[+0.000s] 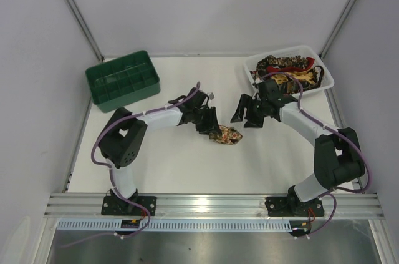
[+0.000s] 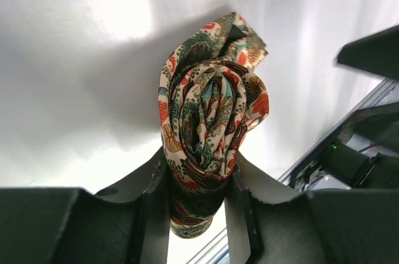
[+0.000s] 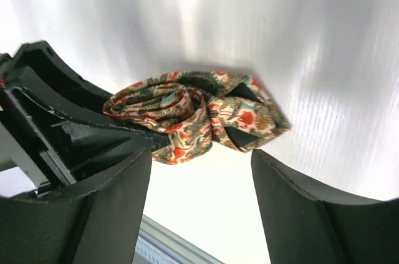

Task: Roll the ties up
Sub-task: Place the rolled tie into the container

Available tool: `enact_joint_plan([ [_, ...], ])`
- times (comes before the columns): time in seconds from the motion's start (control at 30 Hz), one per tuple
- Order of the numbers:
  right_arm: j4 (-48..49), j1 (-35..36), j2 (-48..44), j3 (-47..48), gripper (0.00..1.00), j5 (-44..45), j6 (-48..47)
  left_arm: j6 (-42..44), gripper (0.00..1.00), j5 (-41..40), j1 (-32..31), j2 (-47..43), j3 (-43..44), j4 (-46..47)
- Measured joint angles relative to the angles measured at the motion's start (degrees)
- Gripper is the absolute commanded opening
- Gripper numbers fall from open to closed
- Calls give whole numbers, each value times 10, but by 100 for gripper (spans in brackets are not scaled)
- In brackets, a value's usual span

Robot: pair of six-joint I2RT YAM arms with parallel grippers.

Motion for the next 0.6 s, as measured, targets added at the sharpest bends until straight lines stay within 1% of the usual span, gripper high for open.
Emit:
enact_joint_plan([
  [0.13, -2, 5, -14, 32, 71, 14, 1, 59, 0, 11, 45, -44, 0, -34],
  [0.2, -3, 9, -21, 41, 71, 18, 3, 82, 0, 28, 81, -68, 5, -43],
  [0.27, -7, 15, -25, 46, 71, 20, 5, 105, 1, 45, 122, -79, 28, -63],
  [0.4, -25, 34, -30, 46, 71, 28, 5, 146, 1, 98, 221, -69, 122, -103],
  [0.53, -32, 50, -50, 20, 71, 33, 5, 173, 1, 174, 313, -5, 262, -137],
  [0.6, -33, 57, -66, -3, 70, 33, 6, 180, 0, 200, 352, 31, 317, -151],
])
